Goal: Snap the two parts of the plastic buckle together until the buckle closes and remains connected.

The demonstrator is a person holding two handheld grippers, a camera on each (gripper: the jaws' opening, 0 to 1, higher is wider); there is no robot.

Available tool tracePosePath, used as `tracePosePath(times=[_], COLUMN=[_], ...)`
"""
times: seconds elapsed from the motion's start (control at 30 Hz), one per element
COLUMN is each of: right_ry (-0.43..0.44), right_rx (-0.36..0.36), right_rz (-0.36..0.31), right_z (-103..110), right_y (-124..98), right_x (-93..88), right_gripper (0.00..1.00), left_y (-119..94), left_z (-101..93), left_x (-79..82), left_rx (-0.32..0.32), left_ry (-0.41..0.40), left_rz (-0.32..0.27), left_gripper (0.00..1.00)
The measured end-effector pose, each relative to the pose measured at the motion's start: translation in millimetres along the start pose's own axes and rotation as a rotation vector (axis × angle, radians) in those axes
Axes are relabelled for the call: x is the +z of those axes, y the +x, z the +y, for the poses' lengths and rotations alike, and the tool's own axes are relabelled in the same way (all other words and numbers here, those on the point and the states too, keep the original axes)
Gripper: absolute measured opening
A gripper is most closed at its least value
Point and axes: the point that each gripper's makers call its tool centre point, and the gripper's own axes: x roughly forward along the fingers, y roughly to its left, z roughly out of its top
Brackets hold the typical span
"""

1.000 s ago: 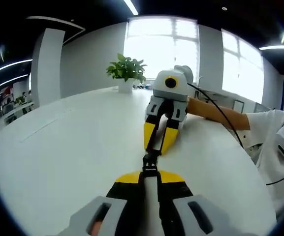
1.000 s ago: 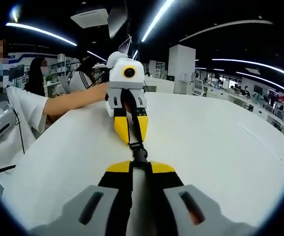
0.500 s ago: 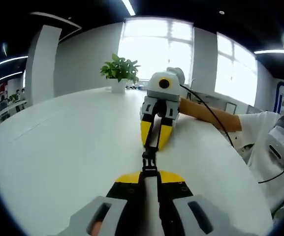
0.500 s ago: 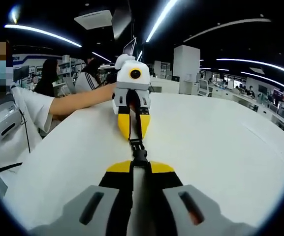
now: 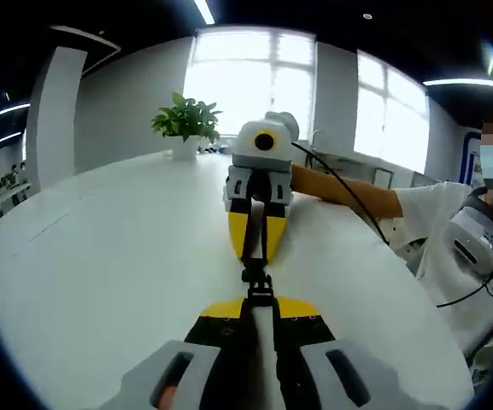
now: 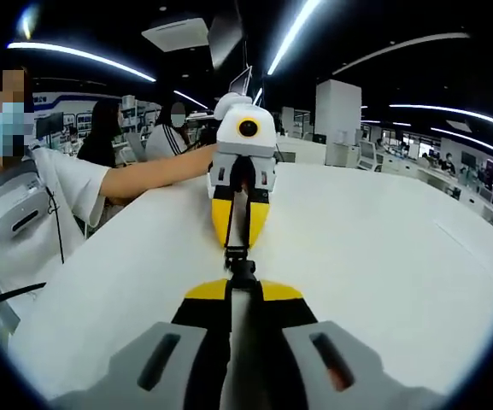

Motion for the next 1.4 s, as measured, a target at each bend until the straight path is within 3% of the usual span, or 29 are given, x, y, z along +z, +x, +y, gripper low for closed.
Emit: tracePosePath(times=[0.7,0.97,1.3,1.4], right_ry=[0.013,0.025,-0.001,-0.003], right_rx=[-0.007,0.005,0.018,0.029], right_rz=[-0.004,0.01,0.063,0.071], right_z=[-3,-8,-3,0], right_y=[-2,2,0,0], right_x=[-1.9,-0.6,-2.6,-2.6], right_gripper=[0.1,0.1,0.09,0.09], left_y=[-2,1,4,4], left_z=[8.4,11.5,0.3,4.7], left_x=[2.2,5.2,3.6,4.3], left_rx=[0.0,0.002,-0.018,-0.016], left_ry=[-0.011,0.013,0.027,0.034], left_rz=[0.001,0.088,0.133,0.146], left_gripper=[0.09,0.09,0.09,0.1])
